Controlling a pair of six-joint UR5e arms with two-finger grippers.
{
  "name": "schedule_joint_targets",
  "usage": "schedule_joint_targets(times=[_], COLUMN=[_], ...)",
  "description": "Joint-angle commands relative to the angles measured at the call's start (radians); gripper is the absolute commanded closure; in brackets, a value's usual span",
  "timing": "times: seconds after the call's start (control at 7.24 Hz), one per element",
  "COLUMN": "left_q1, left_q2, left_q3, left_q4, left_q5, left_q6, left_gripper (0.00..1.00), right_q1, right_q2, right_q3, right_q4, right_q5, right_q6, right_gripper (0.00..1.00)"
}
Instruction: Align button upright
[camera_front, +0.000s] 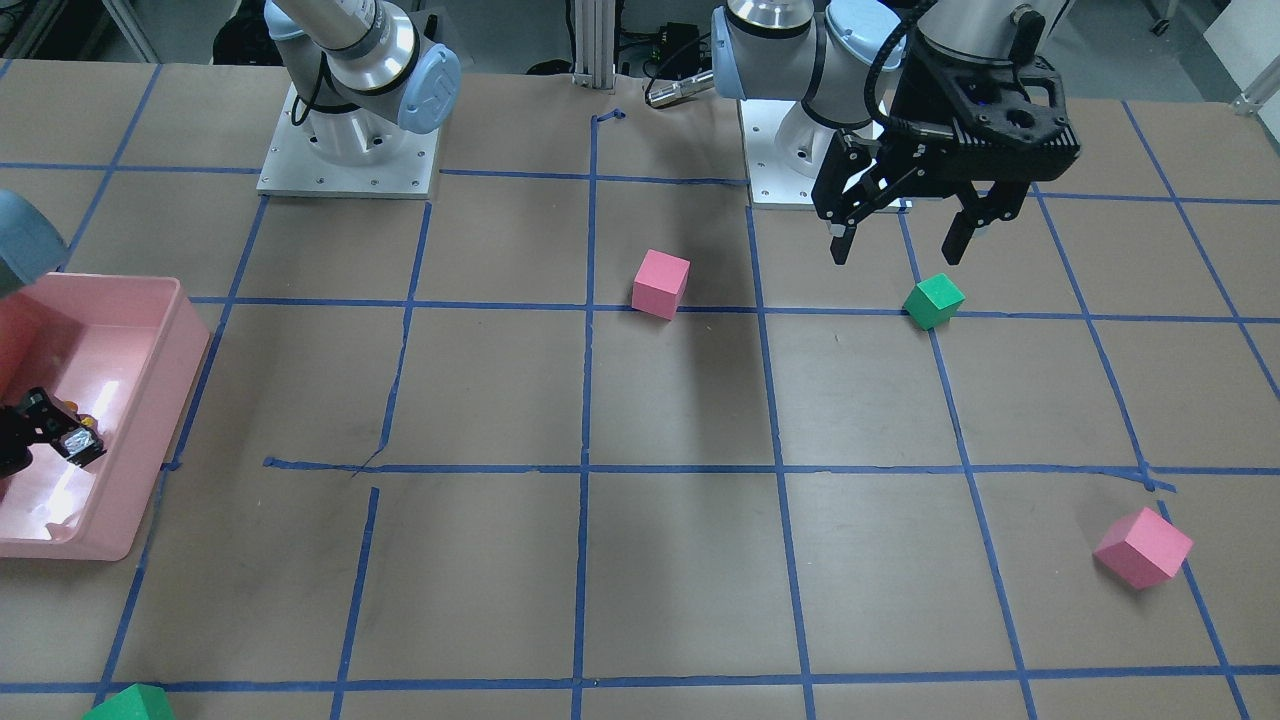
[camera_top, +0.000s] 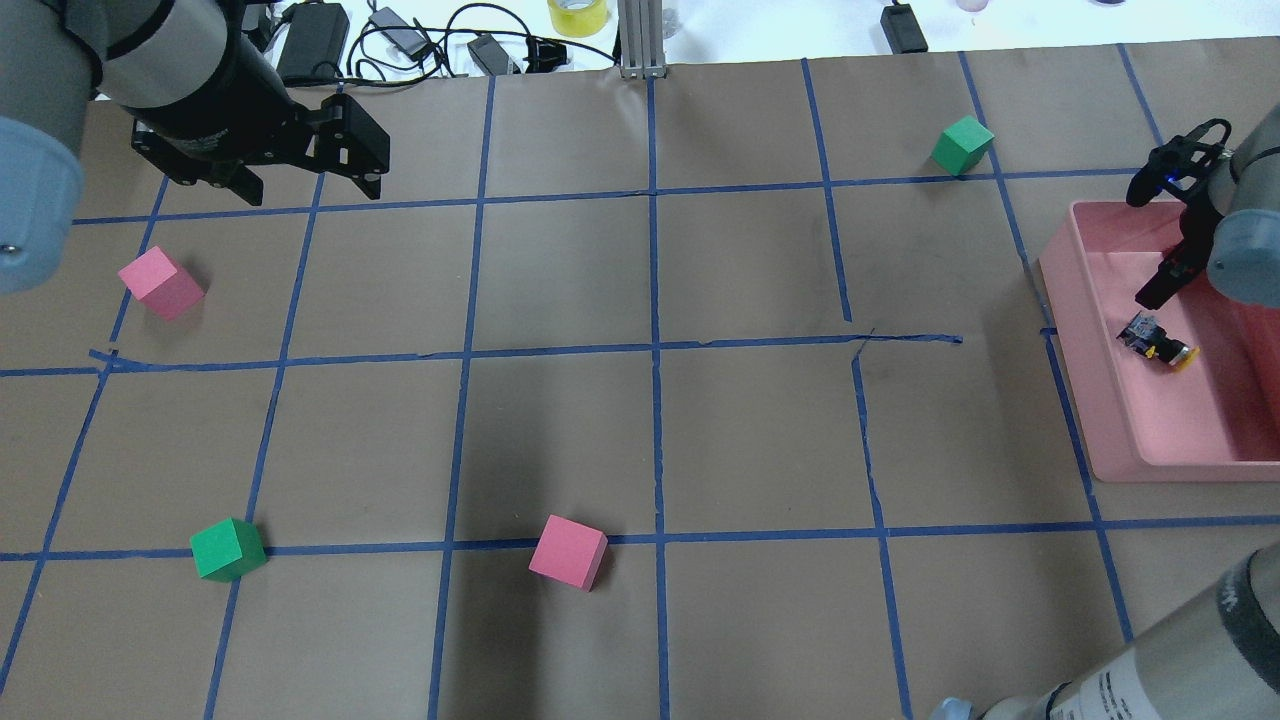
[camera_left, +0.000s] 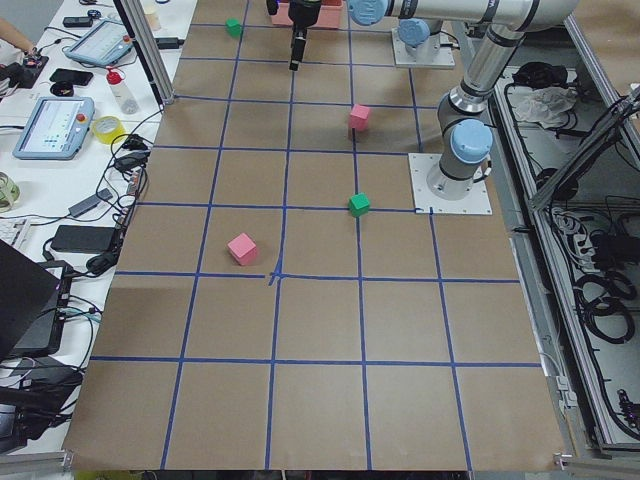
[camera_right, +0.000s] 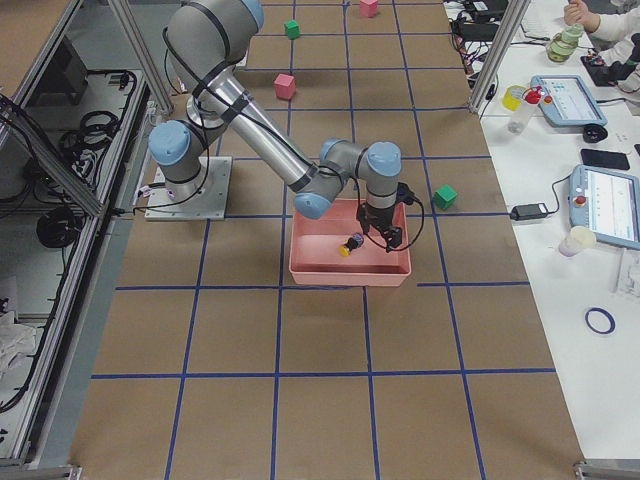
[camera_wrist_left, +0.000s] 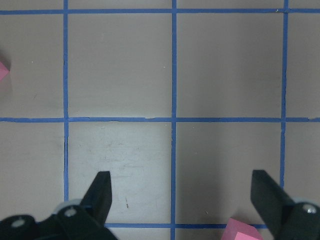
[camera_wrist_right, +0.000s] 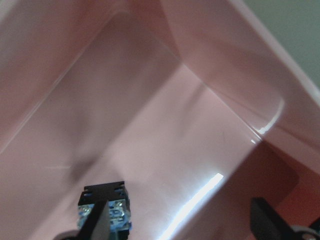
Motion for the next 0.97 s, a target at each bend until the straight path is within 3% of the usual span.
schedule_joint_targets(times=[0.0,0.83], left_q1=[0.000,0.002], left_q2=[0.000,0.000], left_q3=[0.000,0.000], left_q4=[0.000,0.000], left_q5=[0.000,0.002], left_q6=[0.000,0.000], left_gripper=[0.00,0.00], right_q1=[-0.004,-0.030], right_q2=[-0.029,-0.029], right_q3=[0.006,0.047], right_q4=[0.084,0.087], right_q5=[-0.026,-0.060], right_q6=[-0.014,-0.111], right_gripper=[0.00,0.00])
